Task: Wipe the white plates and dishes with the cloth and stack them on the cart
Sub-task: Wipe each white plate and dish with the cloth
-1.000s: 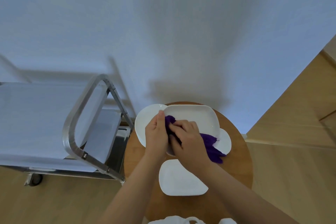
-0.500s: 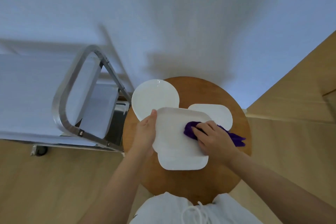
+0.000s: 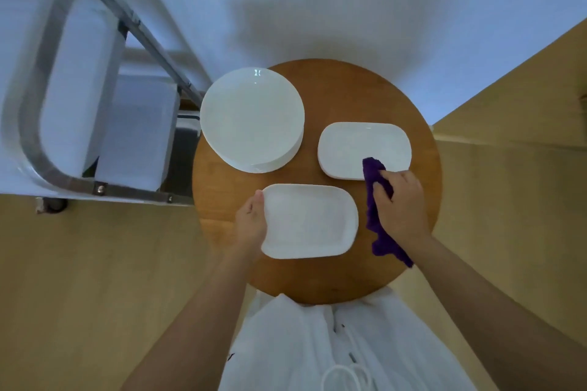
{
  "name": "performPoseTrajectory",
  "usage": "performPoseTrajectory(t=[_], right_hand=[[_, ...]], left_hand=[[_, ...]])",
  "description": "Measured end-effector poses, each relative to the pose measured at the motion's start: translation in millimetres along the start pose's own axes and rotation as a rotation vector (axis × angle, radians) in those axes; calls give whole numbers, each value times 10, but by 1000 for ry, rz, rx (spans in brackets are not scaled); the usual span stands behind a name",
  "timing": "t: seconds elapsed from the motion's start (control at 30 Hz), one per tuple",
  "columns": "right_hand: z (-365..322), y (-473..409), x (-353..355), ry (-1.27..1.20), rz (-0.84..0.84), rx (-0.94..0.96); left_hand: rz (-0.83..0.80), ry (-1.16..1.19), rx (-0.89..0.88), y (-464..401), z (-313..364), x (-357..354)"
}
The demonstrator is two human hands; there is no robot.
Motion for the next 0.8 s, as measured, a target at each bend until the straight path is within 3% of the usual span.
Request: performPoseTrajectory(t=[0.27,0.43,0.8], right_hand=[[163,16,-66,-175,-54,-244],[89,26,-122,-231,-94,-287],[98,-111,-255,-308,-144,-335]], left_hand=[[87,-135,92,-407,-224,-244],[261,-573,-54,-582,-355,-235],[254,-716,5,-668,-369,-425]])
Point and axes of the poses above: each hand's wrist, its own y-axis away from the middle knuckle, its own x-axis out of the back of the hand, z = x × y, the point moved 1 cm from there along -y, towards the middle knuckle, and after that the axes turned 3 degrees about x, right-handed, at the moved point
